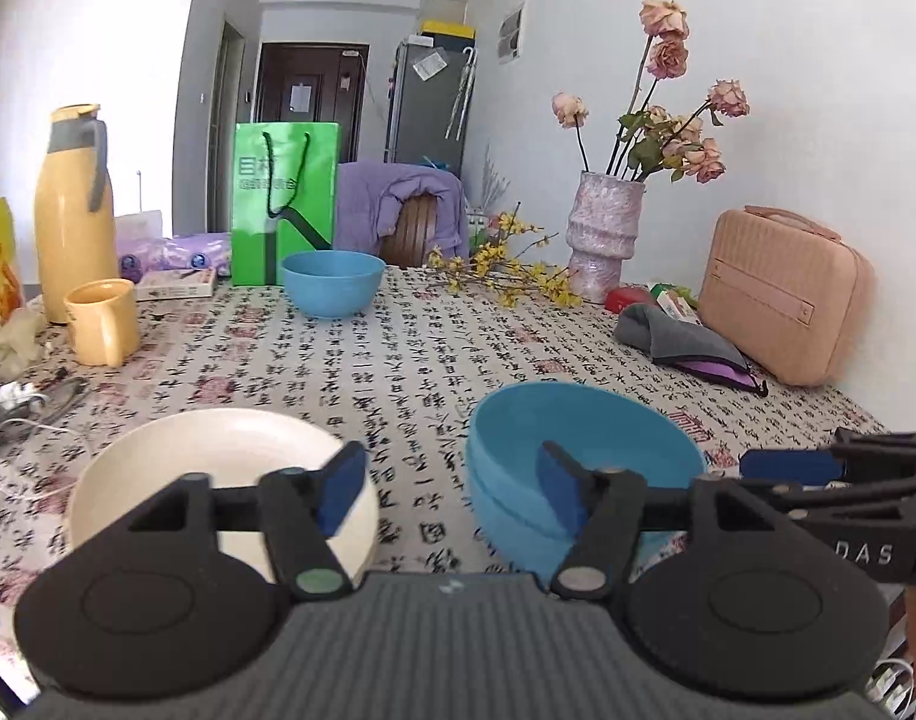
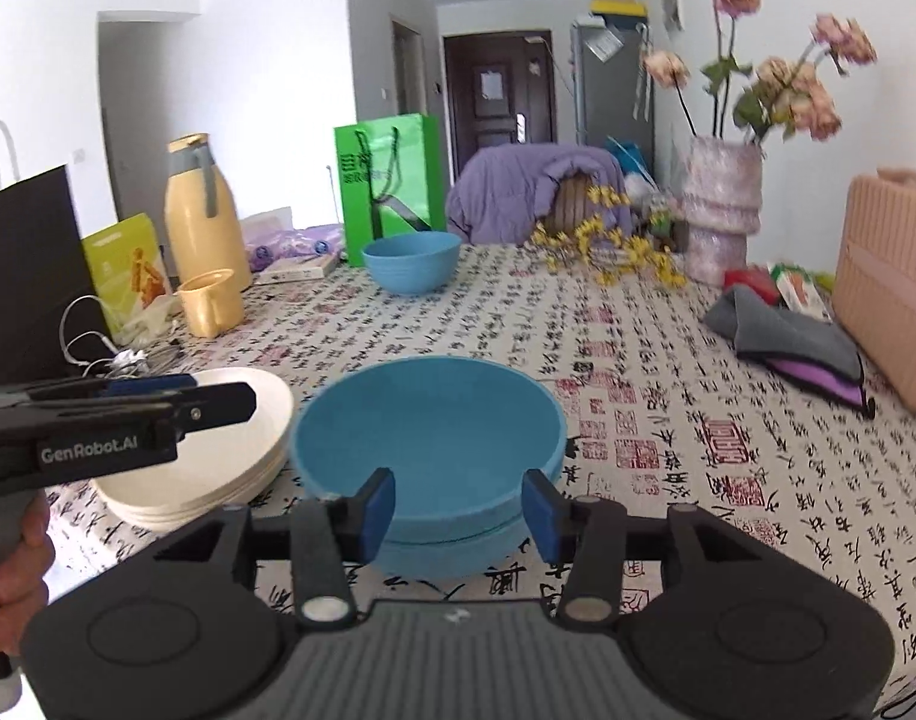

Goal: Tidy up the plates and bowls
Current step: 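Lower the bowl into the first blue bowl and open both grippers, then move both grippers to the third blue bowl by the green bag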

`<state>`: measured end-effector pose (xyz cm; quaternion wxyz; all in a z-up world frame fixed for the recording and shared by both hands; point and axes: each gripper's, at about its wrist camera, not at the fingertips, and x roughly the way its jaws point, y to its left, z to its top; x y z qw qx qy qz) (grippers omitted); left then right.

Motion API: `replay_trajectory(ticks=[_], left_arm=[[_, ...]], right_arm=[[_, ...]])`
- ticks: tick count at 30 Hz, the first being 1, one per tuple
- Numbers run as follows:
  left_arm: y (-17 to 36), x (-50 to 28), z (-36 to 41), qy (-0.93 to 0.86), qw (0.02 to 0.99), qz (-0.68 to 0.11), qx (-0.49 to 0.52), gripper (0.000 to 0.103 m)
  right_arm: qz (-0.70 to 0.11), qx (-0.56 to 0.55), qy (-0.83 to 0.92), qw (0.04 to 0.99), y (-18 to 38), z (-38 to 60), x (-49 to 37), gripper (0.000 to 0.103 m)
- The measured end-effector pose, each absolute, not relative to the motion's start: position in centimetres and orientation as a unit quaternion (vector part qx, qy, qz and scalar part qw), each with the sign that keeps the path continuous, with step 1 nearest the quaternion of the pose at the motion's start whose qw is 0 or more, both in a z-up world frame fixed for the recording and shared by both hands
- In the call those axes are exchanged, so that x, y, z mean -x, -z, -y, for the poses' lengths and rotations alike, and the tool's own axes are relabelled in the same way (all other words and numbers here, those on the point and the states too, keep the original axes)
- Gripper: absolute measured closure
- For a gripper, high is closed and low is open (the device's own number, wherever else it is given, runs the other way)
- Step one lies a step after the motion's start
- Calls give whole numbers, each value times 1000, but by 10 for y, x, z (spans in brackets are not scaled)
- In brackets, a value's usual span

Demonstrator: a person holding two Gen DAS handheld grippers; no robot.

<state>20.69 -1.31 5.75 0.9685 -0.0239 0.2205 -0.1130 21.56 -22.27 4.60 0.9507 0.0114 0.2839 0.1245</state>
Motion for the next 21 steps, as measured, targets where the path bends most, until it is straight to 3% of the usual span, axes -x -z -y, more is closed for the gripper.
replay_trajectory(ticks=[2, 9, 13, 15, 21], left_arm=[[-56, -189, 4, 109, 971, -212, 18, 25], [-44, -142, -35, 63, 975, -211, 11, 6], [-40, -128, -59, 25, 979, -200, 24, 0], [-40, -125, -69, 11, 980, -196, 26, 0], [-40, -128, -85, -3, 982, -188, 24, 0]], right_arm=[[-267, 0, -134, 954, -47, 217, -202, 54], [-212, 1, -195, 958, -36, 188, -166, 27], [-198, -3, -215, 956, -26, 166, -156, 19], [-198, 6, -220, 955, -24, 154, -157, 9], [-187, 14, -231, 955, -25, 132, -162, 8]])
